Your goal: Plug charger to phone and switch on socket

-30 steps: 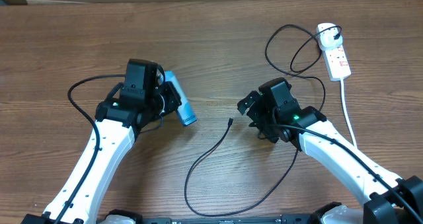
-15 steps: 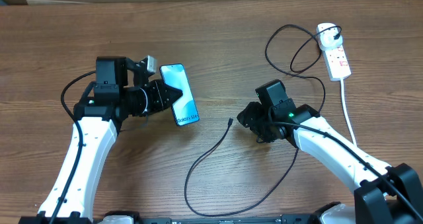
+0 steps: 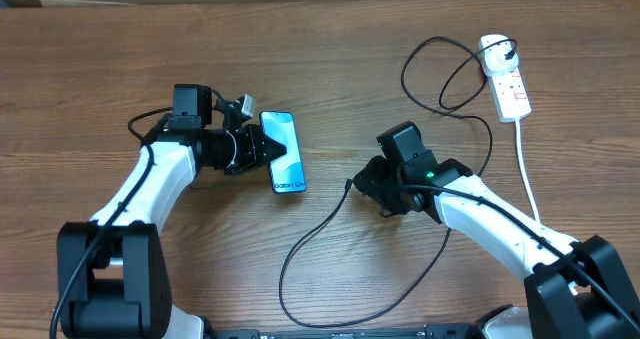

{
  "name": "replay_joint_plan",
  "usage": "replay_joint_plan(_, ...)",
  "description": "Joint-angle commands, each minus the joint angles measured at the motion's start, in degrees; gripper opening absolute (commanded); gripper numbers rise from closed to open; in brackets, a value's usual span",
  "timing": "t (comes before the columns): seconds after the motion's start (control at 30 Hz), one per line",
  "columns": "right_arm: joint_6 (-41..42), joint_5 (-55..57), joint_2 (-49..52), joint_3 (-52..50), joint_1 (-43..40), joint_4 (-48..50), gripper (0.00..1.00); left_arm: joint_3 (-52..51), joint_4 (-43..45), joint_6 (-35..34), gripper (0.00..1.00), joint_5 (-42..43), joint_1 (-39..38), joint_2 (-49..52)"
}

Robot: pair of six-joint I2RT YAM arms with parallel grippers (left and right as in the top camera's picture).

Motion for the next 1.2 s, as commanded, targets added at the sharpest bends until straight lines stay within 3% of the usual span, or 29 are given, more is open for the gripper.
replay_joint_plan(0.0,-0.39,1.03,0.35,0.39,0.50,0.46,0.48,0.48,1.88,1.70,0.04,6.99,0.09,1.90)
replay_joint_plan(0.13,2.86,3.74,0.35,0.39,0.50,0.24,0.46,0.48,2.12,1.68,0.04,6.47,0.09,4.50)
replay_joint_plan(0.23,2.84,5.40,0.35,0.39,0.85,1.25,0.23,0.48,3.13,1.64,0.04,6.51,0.09,6.51)
replay_joint_plan(0.27,2.84,6.27,0.35,0.37,1.05,1.40,0.22,0.48,3.65,1.62,0.04,6.27,0.09,7.13)
replay_joint_plan(0.37,2.84,8.46,0.35,0.37,1.84,1.64,0.34,0.48,4.94,-0.48,0.04,3.80,0.11,8.52)
replay_joint_plan(0.6,2.82,7.17,0.35,0.37,2.49,2.23,0.35,0.48,5.33,-4.50,0.04,-2.10,-0.09,8.63)
replay_joint_plan(0.77,-0.39,5.31,0.35,0.37,2.86,5.11,0.46,0.48,6.27,-4.39,0.04,-6.01,-1.05,8.63)
replay_joint_plan(1.17,-0.17,-2.60,8.13,0.37,3.87,9.90,0.51,0.48,9.31,-4.13,0.04,-5.95,-2.84,8.63)
